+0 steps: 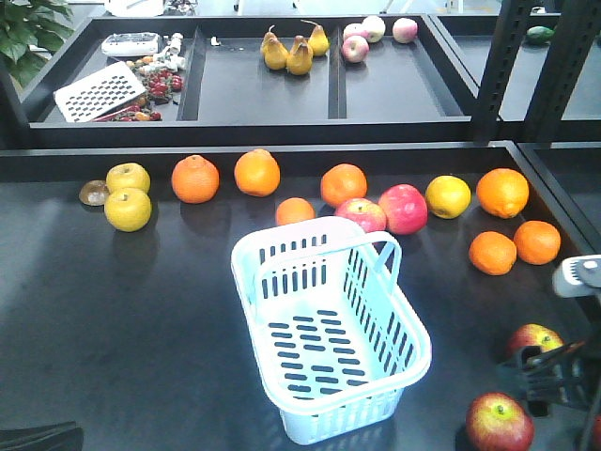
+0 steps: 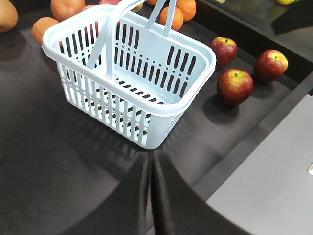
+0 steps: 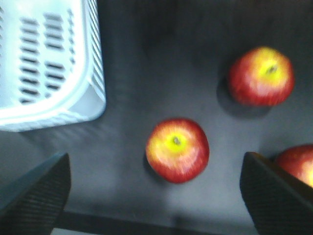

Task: Pick three apples into basket with both arms
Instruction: 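Reach the right gripper down and grasp a red apple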

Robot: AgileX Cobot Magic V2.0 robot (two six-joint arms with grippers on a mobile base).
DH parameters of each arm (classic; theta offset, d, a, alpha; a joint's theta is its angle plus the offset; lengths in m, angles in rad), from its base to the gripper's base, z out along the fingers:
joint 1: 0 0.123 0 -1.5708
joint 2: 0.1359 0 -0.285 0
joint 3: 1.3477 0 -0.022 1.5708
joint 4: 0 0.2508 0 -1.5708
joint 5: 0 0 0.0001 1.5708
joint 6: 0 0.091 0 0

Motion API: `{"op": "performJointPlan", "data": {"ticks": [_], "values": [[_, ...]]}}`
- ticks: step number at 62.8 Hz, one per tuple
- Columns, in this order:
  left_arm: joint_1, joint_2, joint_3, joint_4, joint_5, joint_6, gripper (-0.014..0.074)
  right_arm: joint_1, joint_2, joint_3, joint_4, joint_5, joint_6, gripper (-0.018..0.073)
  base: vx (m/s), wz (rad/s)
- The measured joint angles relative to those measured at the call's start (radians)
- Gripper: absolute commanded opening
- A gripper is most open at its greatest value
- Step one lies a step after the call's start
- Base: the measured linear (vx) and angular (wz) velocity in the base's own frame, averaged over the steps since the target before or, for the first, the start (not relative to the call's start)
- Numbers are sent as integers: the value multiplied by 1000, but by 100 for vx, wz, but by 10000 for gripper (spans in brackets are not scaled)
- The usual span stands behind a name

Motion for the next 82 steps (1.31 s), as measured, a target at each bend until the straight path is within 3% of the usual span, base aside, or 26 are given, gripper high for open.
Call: {"op": "performJointPlan", "data": {"ticks": [20, 65, 75, 82], "values": [[0, 0, 0, 0, -14, 0, -6, 0, 326, -86, -9, -19, -1, 633, 0, 0], [0, 0, 0, 0, -14, 0, -6, 0, 770, -153, -92, -121, 70, 592, 0, 0], [0, 0, 0, 0, -14, 0, -6, 0, 798, -153, -91, -123, 69, 459, 0, 0], [0, 0, 0, 0, -14, 0, -6, 0, 788, -153, -91, -120, 62, 253, 0, 0]]}}
